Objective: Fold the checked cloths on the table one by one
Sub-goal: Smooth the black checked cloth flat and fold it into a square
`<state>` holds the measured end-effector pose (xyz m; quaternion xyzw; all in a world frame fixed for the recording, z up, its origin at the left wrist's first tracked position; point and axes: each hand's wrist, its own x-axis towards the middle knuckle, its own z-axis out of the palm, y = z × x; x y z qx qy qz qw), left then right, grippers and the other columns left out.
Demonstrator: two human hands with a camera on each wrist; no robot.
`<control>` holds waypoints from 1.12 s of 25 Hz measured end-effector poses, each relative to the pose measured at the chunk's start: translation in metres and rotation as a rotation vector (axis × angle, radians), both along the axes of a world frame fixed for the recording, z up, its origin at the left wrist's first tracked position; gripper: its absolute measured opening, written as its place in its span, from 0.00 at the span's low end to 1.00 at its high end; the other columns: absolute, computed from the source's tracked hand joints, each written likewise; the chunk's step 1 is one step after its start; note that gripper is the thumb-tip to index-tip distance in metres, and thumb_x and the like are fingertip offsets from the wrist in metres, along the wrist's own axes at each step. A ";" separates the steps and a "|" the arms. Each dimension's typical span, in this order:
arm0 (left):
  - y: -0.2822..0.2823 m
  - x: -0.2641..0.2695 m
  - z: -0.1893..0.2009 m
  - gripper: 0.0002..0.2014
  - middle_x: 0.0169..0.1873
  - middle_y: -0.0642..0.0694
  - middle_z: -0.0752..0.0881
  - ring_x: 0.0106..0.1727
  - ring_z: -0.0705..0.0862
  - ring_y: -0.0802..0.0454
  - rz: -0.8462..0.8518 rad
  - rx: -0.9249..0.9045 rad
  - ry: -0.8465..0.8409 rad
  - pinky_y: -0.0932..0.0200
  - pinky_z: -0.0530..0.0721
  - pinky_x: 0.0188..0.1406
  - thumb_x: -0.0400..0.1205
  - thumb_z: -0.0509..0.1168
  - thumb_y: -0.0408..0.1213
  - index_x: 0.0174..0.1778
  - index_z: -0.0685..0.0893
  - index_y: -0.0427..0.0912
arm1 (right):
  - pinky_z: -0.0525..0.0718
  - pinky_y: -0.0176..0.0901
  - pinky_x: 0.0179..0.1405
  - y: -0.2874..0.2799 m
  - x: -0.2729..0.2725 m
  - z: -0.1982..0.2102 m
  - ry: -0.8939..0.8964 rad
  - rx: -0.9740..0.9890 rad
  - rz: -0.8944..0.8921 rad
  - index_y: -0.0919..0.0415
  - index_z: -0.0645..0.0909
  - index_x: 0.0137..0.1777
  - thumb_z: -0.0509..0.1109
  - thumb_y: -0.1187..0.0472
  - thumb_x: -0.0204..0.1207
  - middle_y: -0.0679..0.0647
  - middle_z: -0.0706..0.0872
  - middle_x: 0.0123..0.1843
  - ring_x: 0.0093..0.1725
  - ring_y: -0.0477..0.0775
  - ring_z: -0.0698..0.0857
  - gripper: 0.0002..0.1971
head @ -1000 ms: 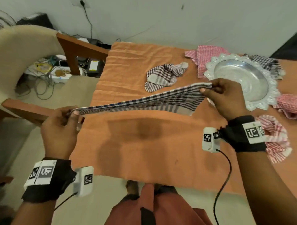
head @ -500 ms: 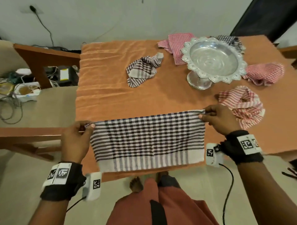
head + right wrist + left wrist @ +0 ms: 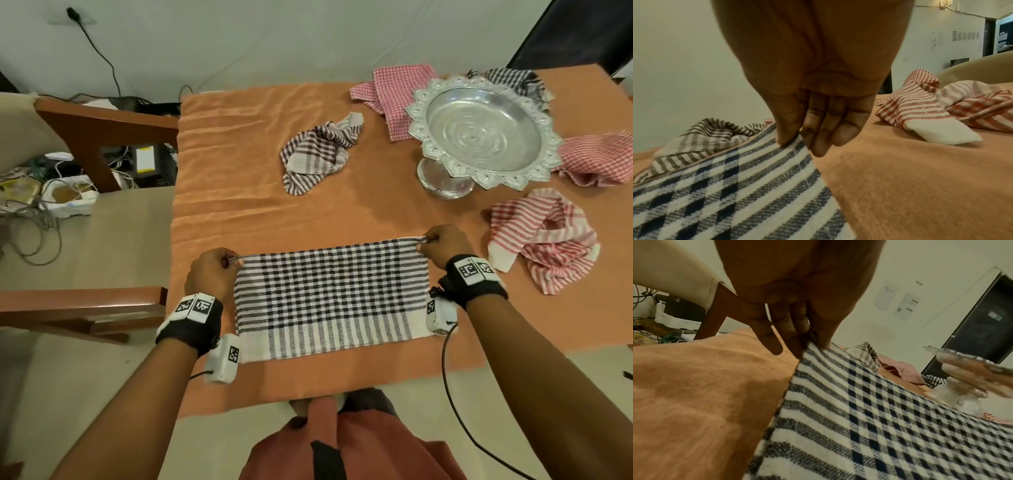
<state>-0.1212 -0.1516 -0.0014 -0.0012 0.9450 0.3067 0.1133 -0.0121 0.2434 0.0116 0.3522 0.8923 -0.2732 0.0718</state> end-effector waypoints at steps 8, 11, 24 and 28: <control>0.022 -0.025 -0.011 0.15 0.63 0.42 0.81 0.60 0.82 0.40 -0.125 -0.065 0.008 0.49 0.80 0.55 0.83 0.64 0.43 0.62 0.83 0.42 | 0.79 0.51 0.59 -0.007 -0.010 -0.023 -0.044 0.017 -0.184 0.60 0.81 0.61 0.69 0.57 0.76 0.63 0.82 0.65 0.60 0.65 0.82 0.15; 0.047 0.012 -0.008 0.15 0.69 0.43 0.78 0.68 0.78 0.42 -0.261 0.047 0.120 0.48 0.77 0.64 0.84 0.62 0.41 0.64 0.83 0.41 | 0.77 0.54 0.67 -0.067 -0.003 -0.015 0.169 -0.001 0.051 0.59 0.76 0.70 0.64 0.53 0.82 0.58 0.77 0.72 0.67 0.60 0.79 0.19; 0.086 0.058 -0.071 0.34 0.77 0.54 0.25 0.81 0.26 0.46 -0.563 -0.366 -0.185 0.43 0.27 0.78 0.79 0.28 0.65 0.79 0.29 0.56 | 0.26 0.55 0.78 -0.152 -0.017 -0.077 -0.212 -0.011 0.702 0.48 0.36 0.84 0.37 0.35 0.82 0.44 0.30 0.82 0.83 0.53 0.31 0.34; 0.048 0.034 -0.073 0.33 0.81 0.54 0.29 0.82 0.30 0.46 -0.346 -0.389 -0.184 0.43 0.31 0.79 0.85 0.38 0.61 0.83 0.34 0.56 | 0.27 0.56 0.77 -0.076 0.006 -0.081 -0.225 0.057 0.497 0.44 0.33 0.83 0.33 0.32 0.77 0.42 0.27 0.81 0.81 0.52 0.28 0.36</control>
